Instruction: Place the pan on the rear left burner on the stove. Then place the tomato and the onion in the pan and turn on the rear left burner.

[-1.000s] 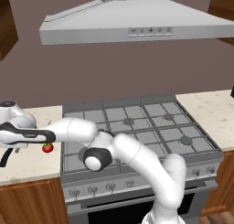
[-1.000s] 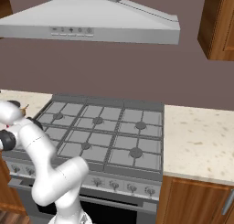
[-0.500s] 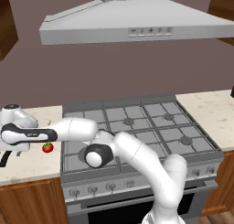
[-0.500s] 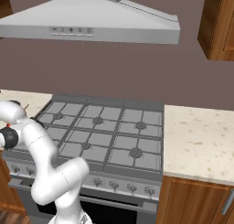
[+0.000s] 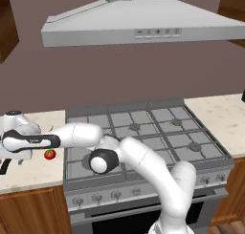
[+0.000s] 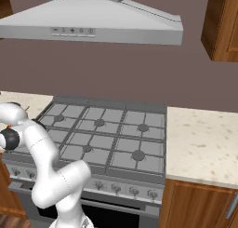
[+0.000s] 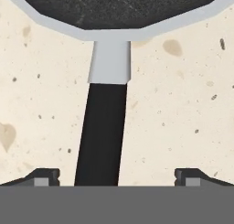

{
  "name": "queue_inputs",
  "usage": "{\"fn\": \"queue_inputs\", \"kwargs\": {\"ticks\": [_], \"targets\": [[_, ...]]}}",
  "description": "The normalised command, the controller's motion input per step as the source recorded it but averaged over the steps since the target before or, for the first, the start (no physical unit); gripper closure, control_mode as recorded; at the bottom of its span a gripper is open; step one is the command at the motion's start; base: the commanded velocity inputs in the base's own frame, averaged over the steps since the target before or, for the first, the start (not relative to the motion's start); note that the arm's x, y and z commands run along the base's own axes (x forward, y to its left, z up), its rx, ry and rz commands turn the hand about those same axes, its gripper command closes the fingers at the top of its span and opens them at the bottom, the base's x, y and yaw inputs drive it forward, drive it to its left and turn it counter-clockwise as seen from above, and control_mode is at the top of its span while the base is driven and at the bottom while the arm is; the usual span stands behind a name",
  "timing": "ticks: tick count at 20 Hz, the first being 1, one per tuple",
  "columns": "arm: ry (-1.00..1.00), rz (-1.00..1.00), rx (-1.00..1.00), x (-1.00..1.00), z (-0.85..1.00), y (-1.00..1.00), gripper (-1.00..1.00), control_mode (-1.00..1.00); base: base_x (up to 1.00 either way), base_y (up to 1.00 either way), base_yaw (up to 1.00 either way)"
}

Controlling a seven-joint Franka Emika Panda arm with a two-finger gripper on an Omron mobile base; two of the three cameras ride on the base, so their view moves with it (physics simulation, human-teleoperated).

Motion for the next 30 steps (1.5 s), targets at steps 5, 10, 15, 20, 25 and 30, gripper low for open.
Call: {"fn": "queue_inputs", "kwargs": {"ticks": [5,10,15,20,25,30], "targets": [[0.00,0.00,0.00,0.00,0.00,0.00,1.00,-1.00,0.00,0.00,0.00],[0.00,0.00,0.00,0.03,0.00,0.00,1.00,-1.00,0.00,0.00,0.00],[0.00,0.00,-0.05,0.01,0.39,-0.14,1.00,-1.00,0.00,0.00,0.00],[0.03,0.00,-0.01,0.00,0.42,-0.13,1.00,-1.00,0.00,0.00,0.00],[0.01,0.05,0.00,-0.05,0.34,-0.18,1.00,-1.00,0.00,0.00,0.00],[0.00,0.06,0.00,-0.01,0.38,-0.46,1.00,-1.00,0.00,0.00,0.00]]}}
